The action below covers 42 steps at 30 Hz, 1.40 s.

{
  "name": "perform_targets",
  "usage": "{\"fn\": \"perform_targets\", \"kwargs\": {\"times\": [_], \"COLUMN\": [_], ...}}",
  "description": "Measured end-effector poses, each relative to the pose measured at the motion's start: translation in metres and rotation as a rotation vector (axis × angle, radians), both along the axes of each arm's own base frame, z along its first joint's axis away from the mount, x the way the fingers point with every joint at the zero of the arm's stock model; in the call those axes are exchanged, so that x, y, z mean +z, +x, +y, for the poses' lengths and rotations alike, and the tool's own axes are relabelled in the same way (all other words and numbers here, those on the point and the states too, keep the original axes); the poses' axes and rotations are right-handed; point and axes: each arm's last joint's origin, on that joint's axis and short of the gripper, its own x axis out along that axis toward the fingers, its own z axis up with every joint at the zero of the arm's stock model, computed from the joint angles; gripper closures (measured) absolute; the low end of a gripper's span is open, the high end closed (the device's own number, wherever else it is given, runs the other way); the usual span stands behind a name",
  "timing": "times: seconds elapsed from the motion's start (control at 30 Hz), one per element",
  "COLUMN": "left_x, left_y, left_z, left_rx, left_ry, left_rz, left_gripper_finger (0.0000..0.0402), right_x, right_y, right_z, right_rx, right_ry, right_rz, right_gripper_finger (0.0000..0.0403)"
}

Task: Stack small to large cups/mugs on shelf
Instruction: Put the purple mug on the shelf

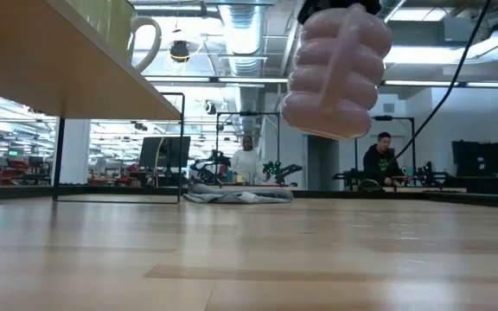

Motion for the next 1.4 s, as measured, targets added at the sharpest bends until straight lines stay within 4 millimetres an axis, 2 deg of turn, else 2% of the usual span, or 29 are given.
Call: {"fn": "perform_targets", "kwargs": {"times": [0.5,0.9,1.17,1.4], "left_x": [0.000,0.000,0.000,0.000], "left_y": [0.000,0.000,0.000,0.000], "left_z": [0.000,0.000,0.000,0.000], "left_rx": [0.004,0.003,0.003,0.002], "left_ry": [-0.021,-0.022,-0.022,-0.023], "left_rz": [-0.027,-0.025,-0.026,-0.025], "left_gripper_finger": [0.0199,0.0199,0.0199,0.0199], "right_x": [0.003,0.002,0.002,-0.012], "right_y": [0.008,0.008,0.010,0.008], "right_z": [0.005,0.001,0.001,0.000], "right_rx": [0.341,0.606,0.669,0.709], "right_ry": [-0.099,-0.235,-0.273,-0.286], "right_rz": [-0.053,-0.004,-0.012,0.027], "right_gripper_finger": [0.0364,0.0364,0.0364,0.0364]}}
